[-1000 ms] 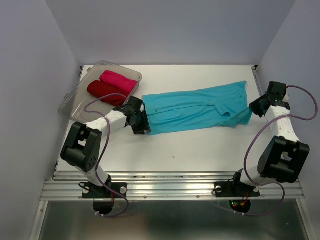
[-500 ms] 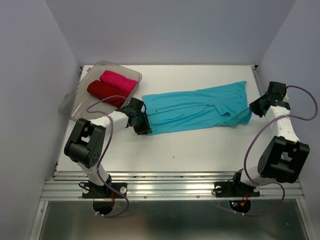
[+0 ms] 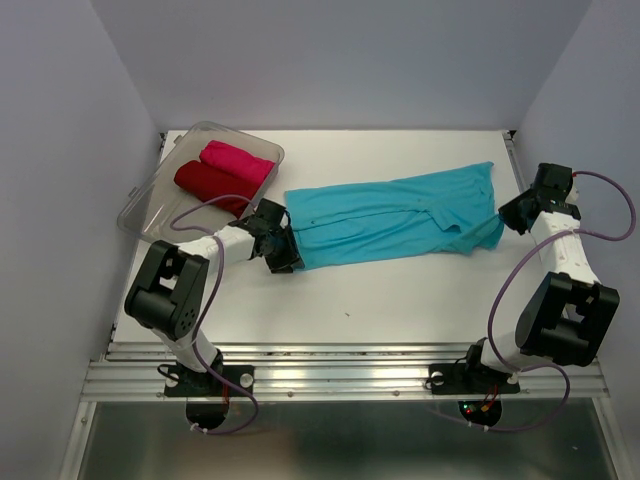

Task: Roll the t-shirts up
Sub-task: Fold the T-shirt at the center of the board.

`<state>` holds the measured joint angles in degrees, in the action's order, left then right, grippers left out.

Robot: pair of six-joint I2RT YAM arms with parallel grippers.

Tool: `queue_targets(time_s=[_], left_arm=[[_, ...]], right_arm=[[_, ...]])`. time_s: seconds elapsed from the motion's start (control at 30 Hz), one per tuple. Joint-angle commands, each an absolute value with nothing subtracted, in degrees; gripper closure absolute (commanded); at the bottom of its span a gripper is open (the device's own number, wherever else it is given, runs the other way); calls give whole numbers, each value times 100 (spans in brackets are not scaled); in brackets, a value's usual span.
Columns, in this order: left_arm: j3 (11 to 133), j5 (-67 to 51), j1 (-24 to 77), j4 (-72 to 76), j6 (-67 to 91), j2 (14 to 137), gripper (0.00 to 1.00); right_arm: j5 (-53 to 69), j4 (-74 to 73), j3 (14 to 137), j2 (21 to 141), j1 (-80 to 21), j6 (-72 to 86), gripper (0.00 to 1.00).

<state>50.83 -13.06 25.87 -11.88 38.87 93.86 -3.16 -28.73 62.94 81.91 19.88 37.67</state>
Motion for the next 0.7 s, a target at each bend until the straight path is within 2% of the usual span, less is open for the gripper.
queue_targets(time_s=[0.0,0.17,0.3,0.33,0.67], left_arm=[[4957,-1265,2593,-1283,3876,9289,53],[4940,-1327,2610,-1204,3902,9413,60],[5000,-1336,2602,-1143,3894,9536,83],[5044,-1301,2610,-1186,3867,9545,99],[5423,-993,2575,-1450,3850,9282,100]], right_arm=[[-369,-2812,6425,8156,2030,3700,99],[-387,-2821,6425,8130,2030,3691,99],[-395,-2821,6416,8112,2030,3700,99],[-396,-2830,6416,8112,2030,3691,99],[-422,-2848,6460,8130,2030,3683,99]])
